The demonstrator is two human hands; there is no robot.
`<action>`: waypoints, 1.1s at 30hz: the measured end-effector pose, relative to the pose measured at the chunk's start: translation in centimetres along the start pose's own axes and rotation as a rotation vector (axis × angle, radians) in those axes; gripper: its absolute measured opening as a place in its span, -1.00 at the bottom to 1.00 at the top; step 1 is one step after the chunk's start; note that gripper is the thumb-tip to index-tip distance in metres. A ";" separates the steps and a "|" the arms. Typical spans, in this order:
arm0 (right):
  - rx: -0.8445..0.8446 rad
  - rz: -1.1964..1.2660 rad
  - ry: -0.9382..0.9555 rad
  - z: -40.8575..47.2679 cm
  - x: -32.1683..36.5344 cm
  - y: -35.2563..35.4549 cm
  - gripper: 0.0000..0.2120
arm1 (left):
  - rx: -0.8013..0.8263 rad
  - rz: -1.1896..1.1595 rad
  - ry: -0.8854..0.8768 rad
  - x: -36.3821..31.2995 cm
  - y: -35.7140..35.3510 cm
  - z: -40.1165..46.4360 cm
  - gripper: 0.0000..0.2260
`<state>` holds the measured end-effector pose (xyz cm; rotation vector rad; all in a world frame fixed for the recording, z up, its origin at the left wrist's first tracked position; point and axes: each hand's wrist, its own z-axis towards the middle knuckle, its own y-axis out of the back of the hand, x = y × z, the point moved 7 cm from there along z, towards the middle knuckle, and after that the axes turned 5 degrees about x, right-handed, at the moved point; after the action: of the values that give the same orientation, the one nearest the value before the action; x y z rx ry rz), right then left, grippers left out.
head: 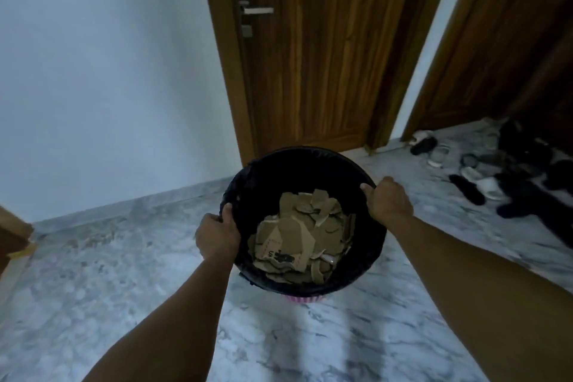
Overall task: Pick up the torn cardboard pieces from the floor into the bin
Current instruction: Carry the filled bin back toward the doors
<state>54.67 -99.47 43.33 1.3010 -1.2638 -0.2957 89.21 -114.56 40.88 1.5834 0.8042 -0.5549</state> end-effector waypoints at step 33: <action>-0.347 0.092 -0.714 -3.7 -57.9 31.2 -0.48 | 0.629 0.291 -0.623 -27.1 -46.6 -39.6 -0.49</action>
<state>21.88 -42.44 39.74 0.8497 -1.7599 -0.9279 32.94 -78.65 37.45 1.8853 -0.0940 -1.0807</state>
